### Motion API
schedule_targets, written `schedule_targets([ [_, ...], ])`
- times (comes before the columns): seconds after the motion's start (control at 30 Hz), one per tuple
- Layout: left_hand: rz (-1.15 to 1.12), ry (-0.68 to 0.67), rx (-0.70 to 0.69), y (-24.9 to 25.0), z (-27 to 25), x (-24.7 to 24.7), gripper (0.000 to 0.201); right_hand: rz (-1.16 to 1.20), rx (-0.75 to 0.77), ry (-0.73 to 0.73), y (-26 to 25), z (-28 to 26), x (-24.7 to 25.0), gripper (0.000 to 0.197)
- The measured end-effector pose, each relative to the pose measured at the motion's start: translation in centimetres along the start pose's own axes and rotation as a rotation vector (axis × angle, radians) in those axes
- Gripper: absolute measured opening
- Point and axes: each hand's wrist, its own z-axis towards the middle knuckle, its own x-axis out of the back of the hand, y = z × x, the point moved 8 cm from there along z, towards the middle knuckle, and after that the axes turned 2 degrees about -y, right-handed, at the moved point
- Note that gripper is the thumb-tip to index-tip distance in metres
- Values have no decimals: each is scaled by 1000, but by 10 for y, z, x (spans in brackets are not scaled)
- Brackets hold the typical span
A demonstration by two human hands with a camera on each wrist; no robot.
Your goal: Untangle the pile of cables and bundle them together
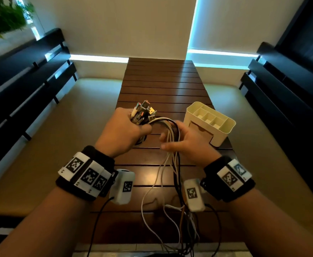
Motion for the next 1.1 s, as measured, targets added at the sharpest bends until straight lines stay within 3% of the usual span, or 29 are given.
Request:
schedule_targets([
  [0.23,-22,151,-7,5,-1,29,28,72,-265,-41,78,-35,-43,55],
  [0.27,-33,172,5,2,0,32,23,86,-288,-66,85,-39,-49,62],
  [0.4,-67,192,11,-1,1,33,19,44,-300,-99,106,-40,-65,124],
  [0.57,-93,174,-20,8,0,29,16,35,-232,28,97,-22,-72,137],
  [0.67,-96,179,-52,14,-1,32,18,185,-206,46,97,-6,-80,120],
  [0.77,-120,248,-70,13,-3,44,18,256,-219,-22,95,1,-86,52],
  [0.83,-159,302,-44,4,-4,57,17,316,-221,4,92,-2,-76,21],
  [0.93,-205,380,27,-18,-7,79,9,470,-171,30,82,2,-46,14],
  [1.1,-205,472,122,-42,-11,103,19,454,-8,-24,32,36,9,32],
])
